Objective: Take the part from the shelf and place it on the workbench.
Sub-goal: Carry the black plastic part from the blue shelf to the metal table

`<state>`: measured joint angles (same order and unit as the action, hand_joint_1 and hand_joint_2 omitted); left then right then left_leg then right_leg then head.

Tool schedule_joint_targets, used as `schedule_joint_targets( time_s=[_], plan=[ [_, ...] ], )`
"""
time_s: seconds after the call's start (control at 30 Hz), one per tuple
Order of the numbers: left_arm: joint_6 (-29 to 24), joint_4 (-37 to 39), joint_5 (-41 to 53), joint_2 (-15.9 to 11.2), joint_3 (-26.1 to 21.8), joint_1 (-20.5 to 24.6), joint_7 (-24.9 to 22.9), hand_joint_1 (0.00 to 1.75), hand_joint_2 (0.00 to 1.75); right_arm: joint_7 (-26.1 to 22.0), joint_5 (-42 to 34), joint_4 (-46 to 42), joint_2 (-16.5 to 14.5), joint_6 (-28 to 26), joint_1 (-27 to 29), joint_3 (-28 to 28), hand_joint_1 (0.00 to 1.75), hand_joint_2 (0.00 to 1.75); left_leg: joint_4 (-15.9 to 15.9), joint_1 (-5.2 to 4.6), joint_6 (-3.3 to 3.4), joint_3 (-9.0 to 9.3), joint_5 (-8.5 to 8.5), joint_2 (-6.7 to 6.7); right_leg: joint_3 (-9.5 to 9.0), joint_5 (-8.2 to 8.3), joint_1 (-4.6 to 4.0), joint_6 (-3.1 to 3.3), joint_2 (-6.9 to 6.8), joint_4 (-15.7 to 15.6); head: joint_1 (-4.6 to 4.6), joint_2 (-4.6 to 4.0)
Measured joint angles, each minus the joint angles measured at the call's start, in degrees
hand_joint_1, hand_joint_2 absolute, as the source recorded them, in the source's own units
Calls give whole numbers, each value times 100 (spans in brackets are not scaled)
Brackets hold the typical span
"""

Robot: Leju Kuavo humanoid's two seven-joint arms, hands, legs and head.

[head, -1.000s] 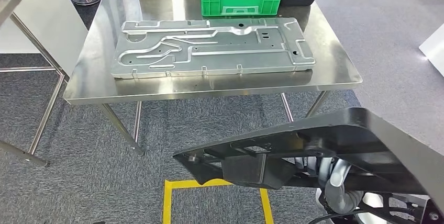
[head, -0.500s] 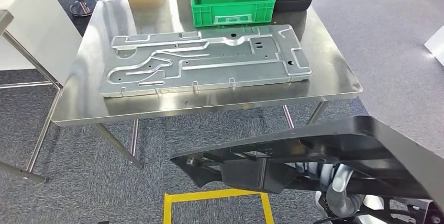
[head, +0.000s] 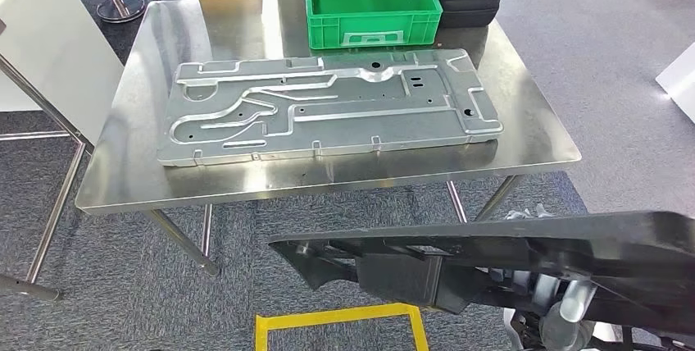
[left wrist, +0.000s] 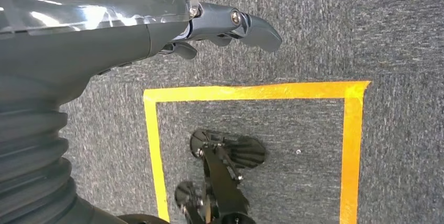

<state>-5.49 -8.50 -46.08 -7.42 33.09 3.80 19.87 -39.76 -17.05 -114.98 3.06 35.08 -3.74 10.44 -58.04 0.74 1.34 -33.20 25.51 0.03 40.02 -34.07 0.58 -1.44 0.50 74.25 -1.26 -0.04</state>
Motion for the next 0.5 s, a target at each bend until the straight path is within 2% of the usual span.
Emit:
schedule_joint_targets(
  time_s=[0.03,0.07,0.1,0.13,0.17,0.23,0.3,0.37,0.4,0.47,0.5],
  plan=[
    [0,0,-3,-3,10,-1,0,0,175,0,2,-4,-23,14,22,-37,169,175,-2,-5,1,39,32,2,53,141,4,7,-7,-32,-1,0],
    [0,0,-5,-5,20,1,0,0,175,0,2,-14,-42,23,34,-68,169,175,-2,-10,-3,91,67,4,-9,380,5,26,-17,-280,-1,0],
    [0,0,-9,-6,28,3,0,0,175,0,2,-28,-60,29,39,-98,169,175,1,-15,-10,141,103,5,-147,656,-5,61,-41,-666,-2,0],
    [0,0,-12,-6,36,7,0,0,175,-1,1,-42,-76,37,38,-122,169,175,0,-29,-29,185,141,8,-293,848,-30,101,-71,-1034,0,0],
    [0,0,-16,-6,42,10,0,0,175,-2,-1,-54,-93,45,33,-140,169,175,0,-38,-55,213,173,11,-410,954,-55,138,-96,-1322,0,0],
    [-1,0,-33,-5,45,14,-2,0,175,-2,-6,-63,-120,53,24,-155,169,175,10,-51,-116,237,214,33,-489,936,-95,186,-108,-1523,4,0],
    [-5,0,-49,-12,45,18,-7,0,175,1,-12,-66,-134,52,20,-159,169,175,19,-52,-176,266,249,55,-526,931,-73,222,-72,-1590,5,0],
    [-10,0,-52,-27,46,26,-8,0,175,1,-23,-68,-144,48,-2,-161,169,175,-242,-50,-226,169,414,49,-610,931,-31,275,-57,-1672,19,0],
    [-13,0,-54,-37,46,29,-8,0,175,1,-28,-65,-149,43,-14,-161,169,175,-551,-40,-243,14,561,40,-650,920,-20,297,-57,-1695,29,0],
    [-16,0,-61,-44,46,28,-10,0,175,1,-33,-49,-151,27,-29,-161,169,175,-1319,-26,-274,-422,842,35,-691,878,-23,326,-53,-1698,44,0],
    [-17,0,-65,-45,46,22,-12,0,175,2,-32,-38,-151,19,-29,-161,169,175,-1556,-19,-286,-587,861,35,-713,853,-26,327,-45,-1695,45,0]
  ],
)
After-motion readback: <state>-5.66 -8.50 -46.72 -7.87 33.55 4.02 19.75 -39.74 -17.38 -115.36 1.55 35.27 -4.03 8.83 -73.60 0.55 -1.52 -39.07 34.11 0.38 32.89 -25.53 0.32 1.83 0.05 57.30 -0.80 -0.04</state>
